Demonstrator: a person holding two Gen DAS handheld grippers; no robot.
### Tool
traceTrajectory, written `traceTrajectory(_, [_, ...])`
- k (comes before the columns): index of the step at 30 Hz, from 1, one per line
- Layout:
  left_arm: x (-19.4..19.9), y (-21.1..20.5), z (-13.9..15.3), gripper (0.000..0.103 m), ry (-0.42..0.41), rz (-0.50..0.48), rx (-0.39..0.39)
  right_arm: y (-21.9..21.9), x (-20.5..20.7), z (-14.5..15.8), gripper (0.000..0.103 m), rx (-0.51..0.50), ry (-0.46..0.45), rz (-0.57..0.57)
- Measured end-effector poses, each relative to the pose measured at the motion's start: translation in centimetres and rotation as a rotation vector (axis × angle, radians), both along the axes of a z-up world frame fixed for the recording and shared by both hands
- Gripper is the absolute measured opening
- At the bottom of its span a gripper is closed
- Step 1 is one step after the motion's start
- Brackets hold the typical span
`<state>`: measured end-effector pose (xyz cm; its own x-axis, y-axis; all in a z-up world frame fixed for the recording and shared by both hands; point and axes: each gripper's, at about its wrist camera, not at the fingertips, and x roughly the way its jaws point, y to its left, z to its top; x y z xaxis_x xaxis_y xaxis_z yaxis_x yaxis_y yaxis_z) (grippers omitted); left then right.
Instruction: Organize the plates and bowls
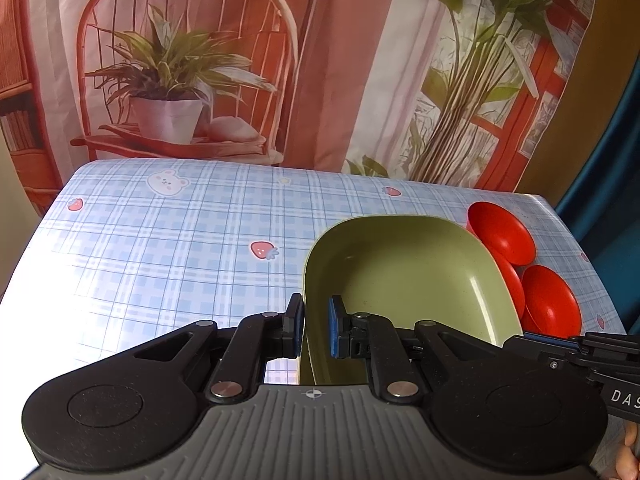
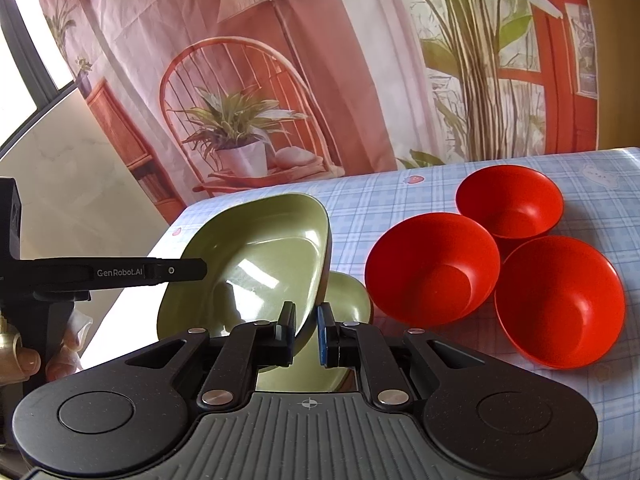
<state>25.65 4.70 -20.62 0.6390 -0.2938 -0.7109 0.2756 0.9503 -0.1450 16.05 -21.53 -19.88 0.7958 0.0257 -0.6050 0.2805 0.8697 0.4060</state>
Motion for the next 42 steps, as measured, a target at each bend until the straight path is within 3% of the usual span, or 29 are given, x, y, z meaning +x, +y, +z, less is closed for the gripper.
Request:
traceTrajectory(17, [0.8, -0.5, -2.4, 0.014, 0.032, -0.019, 0.043, 1.0, -0.7, -3.9, 0.011, 0.092, 0.042, -0.024])
traceTrajectory(42, [1.5, -1.8, -3.9, 0.014, 0.035, -0.032, 0.107, 0.7, -0.4, -4.7, 0.012, 0.082, 0.066, -0.040])
